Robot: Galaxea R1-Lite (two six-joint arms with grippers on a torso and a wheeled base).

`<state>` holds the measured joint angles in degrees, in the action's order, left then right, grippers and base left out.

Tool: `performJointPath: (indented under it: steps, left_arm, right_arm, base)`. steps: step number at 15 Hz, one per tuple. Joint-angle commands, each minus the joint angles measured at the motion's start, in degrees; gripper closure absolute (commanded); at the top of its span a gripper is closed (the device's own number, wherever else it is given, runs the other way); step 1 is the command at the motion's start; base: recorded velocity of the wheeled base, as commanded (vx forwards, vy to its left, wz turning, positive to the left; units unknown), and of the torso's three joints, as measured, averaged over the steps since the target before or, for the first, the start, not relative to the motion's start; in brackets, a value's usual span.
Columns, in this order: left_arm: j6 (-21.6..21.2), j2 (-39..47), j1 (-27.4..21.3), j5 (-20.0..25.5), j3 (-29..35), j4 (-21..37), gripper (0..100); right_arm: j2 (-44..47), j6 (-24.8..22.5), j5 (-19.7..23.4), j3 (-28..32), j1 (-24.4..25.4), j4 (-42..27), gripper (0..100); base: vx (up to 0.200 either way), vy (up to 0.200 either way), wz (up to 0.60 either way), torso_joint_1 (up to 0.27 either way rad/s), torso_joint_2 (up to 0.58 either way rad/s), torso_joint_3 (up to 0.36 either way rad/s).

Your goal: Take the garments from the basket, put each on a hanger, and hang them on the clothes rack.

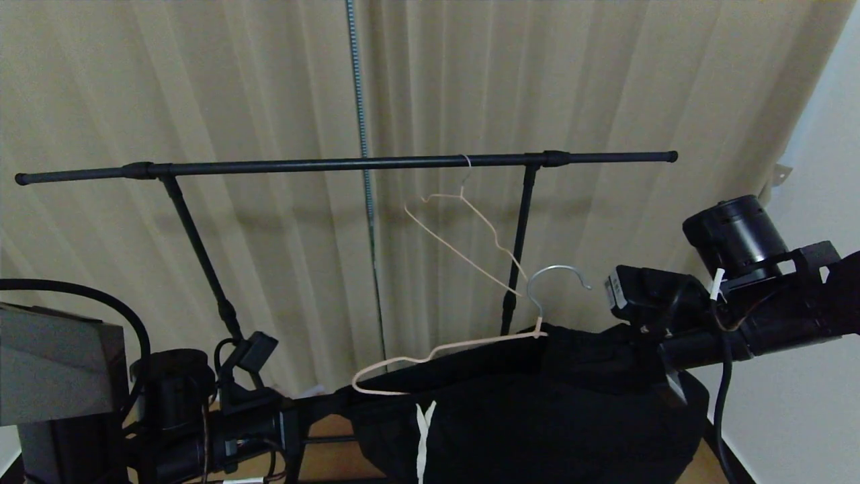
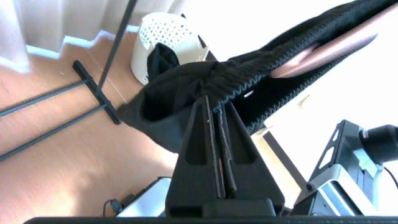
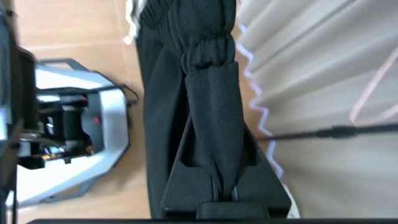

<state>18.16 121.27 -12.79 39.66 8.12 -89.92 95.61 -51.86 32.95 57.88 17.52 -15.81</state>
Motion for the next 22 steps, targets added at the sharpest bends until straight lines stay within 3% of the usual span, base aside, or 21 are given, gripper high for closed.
performJointPath:
  steps: [1, 3, 5, 7, 11, 15, 18, 19, 21, 22]
  left_arm:
    - [0.0, -0.7, 0.1, 0.0, 0.0, -0.1, 100]
    - [0.0, -1.2, 0.1, 0.0, 0.0, -0.1, 100]
    - [0.0, -2.3, 0.1, 0.0, -0.3, -0.1, 100]
    - [0.0, -3.0, 0.1, 0.0, -0.3, -0.1, 100]
    - [-0.1, -5.3, 0.1, -0.1, 0.0, -0.1, 100]
    - [-3.1, -11.2, -0.6, -0.1, 1.6, 1.9, 100]
    - [-7.4, -19.2, -1.6, -3.2, 9.6, 23.6, 100]
    - [-9.8, -24.2, -4.3, -10.4, 16.4, 39.6, 100]
    - [-11.0, -28.8, -6.9, -14.6, 24.0, 53.4, 100]
    - [-11.6, -30.1, -7.3, -15.1, 26.0, 57.0, 100]
  right_arm:
    - [-0.6, -0.1, -2.4, -0.6, 0.2, 0.0, 100]
    - [-0.7, -0.2, -5.6, -1.0, 1.2, 0.3, 100]
    - [-0.1, -0.1, -12.5, -3.3, 3.6, 5.0, 100]
    - [0.8, 0.0, -15.5, -4.9, 5.0, 8.0, 100]
    - [1.0, 0.0, -17.0, -5.2, 5.9, 8.1, 100]
    - [1.6, 0.3, -18.6, -5.9, 7.1, 8.3, 100]
    - [1.8, 0.5, -19.3, -5.8, 7.0, 8.4, 100]
    - [1.9, 1.2, -19.8, -6.0, 7.0, 9.8, 100]
    - [2.1, 3.0, -20.0, -6.9, 7.0, 12.6, 100]
    - [2.3, 3.3, -20.9, -7.3, 7.0, 13.3, 100]
  base:
    - [0.000, 0.000, 0.00, 0.000, 0.00, 0.000]
    - [0.000, 0.000, 0.00, 0.000, 0.00, 0.000]
    - [0.000, 0.000, 0.00, 0.000, 0.00, 0.000]
    - [0.000, 0.000, 0.00, 0.000, 0.00, 0.000]
    - [0.000, 0.000, 0.00, 0.000, 0.00, 0.000]
    - [0.000, 0.000, 0.00, 0.000, 0.00, 0.000]
    - [0.000, 0.000, 0.00, 0.000, 0.00, 0.000]
    - [0.000, 0.000, 0.00, 0.000, 0.00, 0.000]
    - [0.000, 0.000, 0.00, 0.000, 0.00, 0.000]
    - [0.000, 0.000, 0.00, 0.000, 0.00, 0.000]
